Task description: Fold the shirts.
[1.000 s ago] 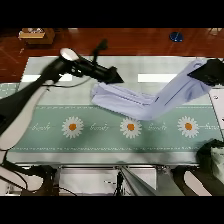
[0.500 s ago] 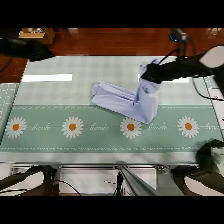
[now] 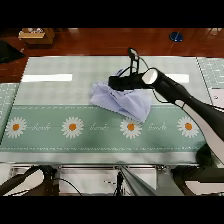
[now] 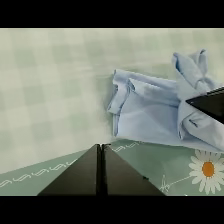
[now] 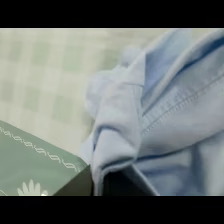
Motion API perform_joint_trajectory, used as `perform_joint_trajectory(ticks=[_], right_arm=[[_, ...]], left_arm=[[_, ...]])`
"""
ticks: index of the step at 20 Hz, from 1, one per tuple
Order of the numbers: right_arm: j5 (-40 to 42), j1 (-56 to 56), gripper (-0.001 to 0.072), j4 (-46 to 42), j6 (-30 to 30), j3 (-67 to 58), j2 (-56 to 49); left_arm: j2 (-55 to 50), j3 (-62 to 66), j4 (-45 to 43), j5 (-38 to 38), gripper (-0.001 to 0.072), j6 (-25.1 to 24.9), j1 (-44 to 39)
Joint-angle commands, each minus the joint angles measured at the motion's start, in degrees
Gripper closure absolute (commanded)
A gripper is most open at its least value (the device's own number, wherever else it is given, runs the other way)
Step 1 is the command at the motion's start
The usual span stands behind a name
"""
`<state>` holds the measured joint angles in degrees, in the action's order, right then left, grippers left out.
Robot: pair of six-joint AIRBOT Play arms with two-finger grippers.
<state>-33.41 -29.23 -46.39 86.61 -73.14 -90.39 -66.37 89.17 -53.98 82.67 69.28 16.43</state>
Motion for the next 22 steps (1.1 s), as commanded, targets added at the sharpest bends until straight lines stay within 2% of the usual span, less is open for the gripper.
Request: perform_joint_trajectory(ticks=[1, 2, 3, 7, 9, 12, 14, 15, 16, 18, 19, 22], right_arm=[[5.97, -3.50, 0.0373, 4.37, -0.63, 0.00, -3.50], [5.90, -3.48, 0.0247, 4.42, -0.92, 0.00, -3.39], [5.75, -3.23, 0.0227, 4.28, -1.11, 0.00, -2.99], [4.63, 1.44, 0.0229, 3.28, -3.10, 0.00, 2.05], [-0.50, 6.32, 0.0230, -2.34, -3.08, 0.00, 6.88], [-17.70, 15.67, 0.0233, -20.70, -1.53, 0.00, 14.32], [-35.30, 22.10, 0.0336, -37.46, 1.73, 0.07, 17.33], [-43.23, 25.31, 0.0343, -44.59, 3.26, 0.87, 17.77], [-48.06, 28.63, 0.0342, -47.36, 3.21, 2.71, 17.75], [-49.79, 35.74, 0.0326, -41.05, 2.95, 9.29, 17.77], [-47.69, 38.77, 0.0271, -33.57, 2.95, 13.25, 17.75], [-37.48, 42.23, 0.0258, -11.41, -1.38, 23.45, 17.75]], left_arm=[[0.35, -2.14, -0.04, 0.57, 0.0686, -0.02, -0.46], [0.35, -2.95, -0.04, 0.55, 0.0686, -0.07, -0.96], [0.35, -3.63, -0.04, 0.52, 0.0686, -0.15, -1.40], [0.31, -5.05, -0.09, 0.33, 0.0686, -0.24, -2.03], [0.31, -5.03, -0.09, 0.28, 0.0686, -0.24, -2.03], [0.31, -5.03, -0.09, 0.28, 0.0686, -0.52, -2.03], [0.28, -5.03, -0.09, 0.28, 0.0685, -0.66, -2.03], [0.28, -5.03, -0.09, 0.28, 0.0685, -0.63, -2.05], [0.28, -5.03, -0.09, 0.28, 0.0686, -0.63, -2.05], [0.28, -5.03, -0.09, 0.31, 0.0685, -0.63, -2.05], [0.28, -5.03, -0.09, 0.31, 0.0686, -0.63, -2.05], [0.22, -5.03, -0.09, 0.31, 0.0686, -0.61, -2.03]])
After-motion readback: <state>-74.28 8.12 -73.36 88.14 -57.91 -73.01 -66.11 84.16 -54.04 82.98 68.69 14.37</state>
